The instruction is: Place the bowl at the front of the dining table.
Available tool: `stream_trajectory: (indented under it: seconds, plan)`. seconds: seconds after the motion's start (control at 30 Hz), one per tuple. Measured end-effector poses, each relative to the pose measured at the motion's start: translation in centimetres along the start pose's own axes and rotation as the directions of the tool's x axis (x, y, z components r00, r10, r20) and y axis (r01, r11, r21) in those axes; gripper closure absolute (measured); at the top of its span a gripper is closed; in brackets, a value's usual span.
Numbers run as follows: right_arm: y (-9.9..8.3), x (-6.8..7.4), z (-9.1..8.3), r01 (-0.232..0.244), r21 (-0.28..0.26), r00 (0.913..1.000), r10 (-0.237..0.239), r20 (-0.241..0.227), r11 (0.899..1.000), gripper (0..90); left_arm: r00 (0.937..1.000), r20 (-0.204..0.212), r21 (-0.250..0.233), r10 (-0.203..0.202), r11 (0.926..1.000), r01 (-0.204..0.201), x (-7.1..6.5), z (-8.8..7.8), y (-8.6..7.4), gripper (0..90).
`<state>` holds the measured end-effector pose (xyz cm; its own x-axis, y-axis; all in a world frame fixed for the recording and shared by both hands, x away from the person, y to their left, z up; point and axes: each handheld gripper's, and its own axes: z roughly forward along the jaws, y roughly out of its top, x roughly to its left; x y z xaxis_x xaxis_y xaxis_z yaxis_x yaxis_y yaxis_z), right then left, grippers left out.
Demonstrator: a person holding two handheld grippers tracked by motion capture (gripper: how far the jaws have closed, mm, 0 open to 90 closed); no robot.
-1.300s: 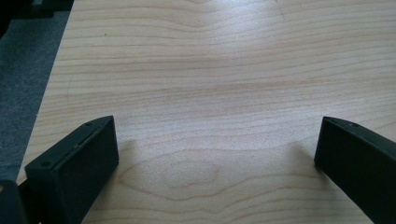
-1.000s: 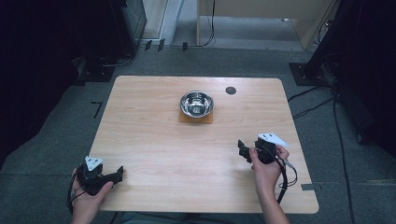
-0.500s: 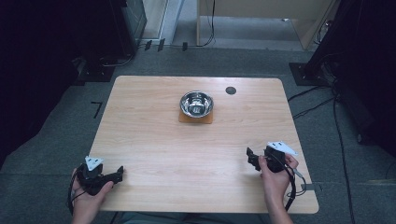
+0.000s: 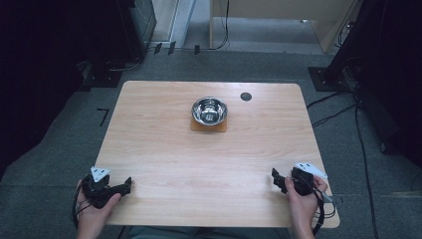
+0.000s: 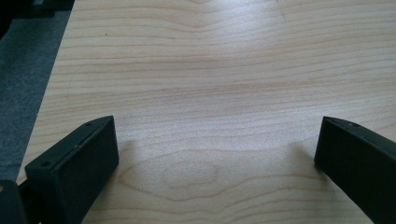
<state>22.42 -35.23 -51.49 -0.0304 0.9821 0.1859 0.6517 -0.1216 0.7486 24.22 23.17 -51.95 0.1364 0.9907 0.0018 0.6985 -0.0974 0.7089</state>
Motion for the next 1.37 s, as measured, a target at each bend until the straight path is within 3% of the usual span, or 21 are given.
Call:
stream_trajectory:
  seconds: [0.37,0.63,0.77,1.37]
  plan:
    - [-1.6,-2.3,-1.4,-0.022,0.003,0.9983,0.022,0.054,1.000,18.4,1.0000,-0.002,0.001,-0.002,1.0000,0.002,0.0,0.0,0.0,0.0]
    - [-2.3,-2.9,-2.1,0.015,0.006,0.9946,-0.015,0.103,1.000,17.9,1.0000,-0.002,0.001,-0.003,1.0000,0.003,0.0,0.0,0.0,0.0]
    - [-2.5,-2.6,-2.2,0.061,0.035,0.9841,-0.066,0.165,0.998,16.2,1.0000,-0.002,0.000,-0.002,1.0000,0.002,0.0,0.0,0.0,0.0]
    - [-2.7,-2.5,-2.3,0.050,0.035,0.9832,-0.055,0.174,0.998,14.5,1.0000,0.000,-0.001,-0.002,1.0000,0.002,0.0,0.1,0.1,0.0]
